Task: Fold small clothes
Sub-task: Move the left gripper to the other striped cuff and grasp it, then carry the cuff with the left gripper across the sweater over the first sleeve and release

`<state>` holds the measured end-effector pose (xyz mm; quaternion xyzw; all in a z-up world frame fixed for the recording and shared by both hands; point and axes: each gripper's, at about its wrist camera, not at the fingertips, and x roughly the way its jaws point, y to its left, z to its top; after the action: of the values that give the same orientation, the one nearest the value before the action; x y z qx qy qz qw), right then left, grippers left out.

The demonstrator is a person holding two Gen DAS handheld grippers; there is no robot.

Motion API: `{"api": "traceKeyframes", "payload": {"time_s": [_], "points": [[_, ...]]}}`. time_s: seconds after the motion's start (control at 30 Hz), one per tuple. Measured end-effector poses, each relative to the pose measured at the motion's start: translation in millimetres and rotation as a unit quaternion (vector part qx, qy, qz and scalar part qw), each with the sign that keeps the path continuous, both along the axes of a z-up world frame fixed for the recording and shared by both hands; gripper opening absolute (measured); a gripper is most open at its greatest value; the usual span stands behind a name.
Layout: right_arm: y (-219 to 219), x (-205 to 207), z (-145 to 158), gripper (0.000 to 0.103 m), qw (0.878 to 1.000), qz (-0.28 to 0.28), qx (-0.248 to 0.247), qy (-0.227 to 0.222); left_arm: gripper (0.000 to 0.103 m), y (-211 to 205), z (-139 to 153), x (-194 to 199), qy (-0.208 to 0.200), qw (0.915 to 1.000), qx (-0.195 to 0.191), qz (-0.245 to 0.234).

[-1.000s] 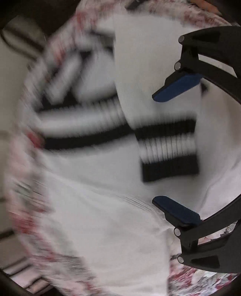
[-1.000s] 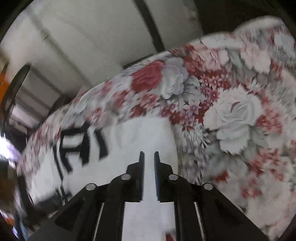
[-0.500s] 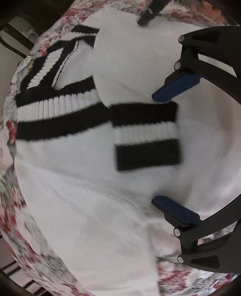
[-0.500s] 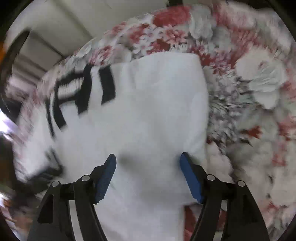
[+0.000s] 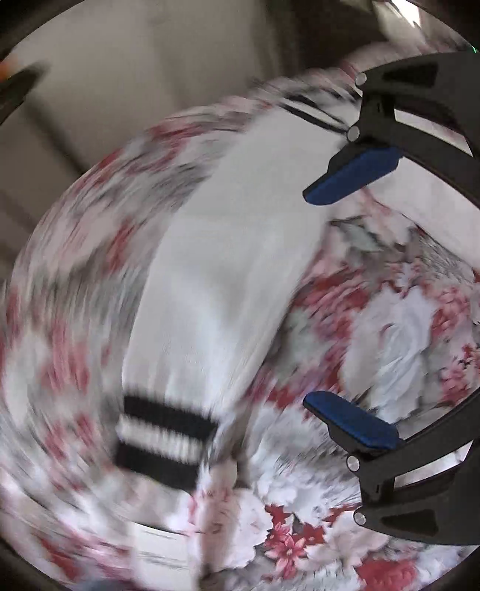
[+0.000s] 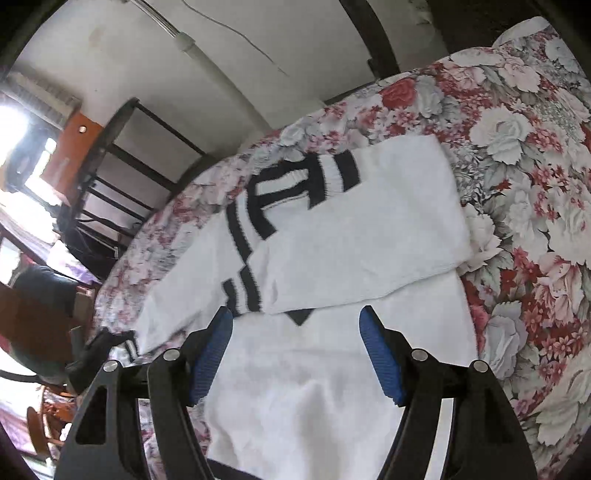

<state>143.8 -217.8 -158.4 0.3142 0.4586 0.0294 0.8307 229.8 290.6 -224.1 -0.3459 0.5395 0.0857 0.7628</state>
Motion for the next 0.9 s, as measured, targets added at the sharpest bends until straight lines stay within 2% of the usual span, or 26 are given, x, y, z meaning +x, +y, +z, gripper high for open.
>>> {"api": "traceKeyframes", "payload": {"time_s": [0.07, 0.13, 0.23, 0.4, 0.5, 0.53, 0.6, 0.67, 0.73, 0.87, 0.9], "points": [[-1.9, 2.3, -6.7, 0.072, 1.000, -0.006, 0.021, 0.012, 0.098, 21.8, -17.7, 2.4, -0.013, 0.9963, -0.075, 0.041], [-3.8, 6.6, -14.5, 0.072, 0.999, -0.011, 0.047, 0.021, 0.097, 33.0, -34.9, 3.0, -0.019, 0.9891, -0.127, 0.072], [0.3, 15.3, -23.5, 0.072, 0.998, -0.004, 0.056, 0.030, 0.097, 37.6, -41.3, 7.3, -0.031, 0.9843, -0.148, 0.091], [7.2, 21.5, -28.3, 0.072, 0.998, 0.009, 0.048, 0.034, 0.084, 18.4, -38.2, 29.5, -0.075, 0.9845, -0.143, 0.068], [6.1, 23.4, -30.1, 0.072, 0.998, 0.008, 0.047, 0.033, 0.058, 13.8, -51.5, 38.7, -0.061, 0.9885, -0.120, 0.069], [5.2, 24.3, -31.1, 0.072, 0.998, 0.007, 0.048, 0.033, 0.051, 18.3, -57.1, 36.5, -0.061, 0.9865, -0.126, 0.085], [4.1, 25.5, -33.0, 0.072, 0.998, 0.006, 0.051, 0.034, 0.042, 31.8, -60.9, 30.0, -0.066, 0.9821, -0.142, 0.105], [4.9, 27.3, -34.0, 0.072, 0.998, 0.007, 0.052, 0.035, 0.036, 39.6, -62.3, 26.5, -0.071, 0.9779, -0.154, 0.122], [5.3, 26.8, -32.0, 0.072, 0.998, 0.009, 0.053, 0.032, 0.028, 42.6, -61.8, 23.8, -0.069, 0.9778, -0.149, 0.130], [3.8, 24.9, -27.4, 0.072, 0.998, 0.011, 0.054, 0.023, 0.019, 39.0, -57.9, 22.8, -0.058, 0.9830, -0.120, 0.126], [3.4, 24.8, -26.6, 0.072, 0.998, 0.011, 0.054, 0.021, 0.013, 43.0, -54.0, 17.8, -0.057, 0.9841, -0.114, 0.124]]}}
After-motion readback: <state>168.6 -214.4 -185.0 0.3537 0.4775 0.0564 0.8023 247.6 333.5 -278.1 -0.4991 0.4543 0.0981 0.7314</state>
